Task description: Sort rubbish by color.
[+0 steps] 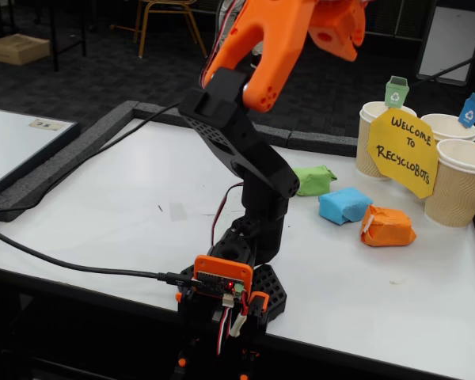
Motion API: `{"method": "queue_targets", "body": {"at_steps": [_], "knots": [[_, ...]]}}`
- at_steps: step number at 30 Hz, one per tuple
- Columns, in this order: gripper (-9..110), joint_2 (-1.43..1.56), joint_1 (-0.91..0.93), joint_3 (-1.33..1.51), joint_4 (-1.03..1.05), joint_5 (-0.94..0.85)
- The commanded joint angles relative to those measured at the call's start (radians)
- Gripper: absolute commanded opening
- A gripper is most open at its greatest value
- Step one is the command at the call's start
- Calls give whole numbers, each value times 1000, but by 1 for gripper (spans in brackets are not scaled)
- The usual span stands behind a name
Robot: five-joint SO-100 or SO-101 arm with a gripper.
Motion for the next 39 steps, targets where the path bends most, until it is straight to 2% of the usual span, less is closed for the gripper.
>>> {"method": "queue_targets", "body": {"at_steps": [1, 18, 26, 32, 39], "knots": [[3, 6, 34, -120, -37, -8], [3, 3, 74, -115, -92, -15], [3, -2, 92, 26, -124, -18], [3, -5, 109, 176, -176, -94], [2, -15, 141, 305, -212, -311]]}}
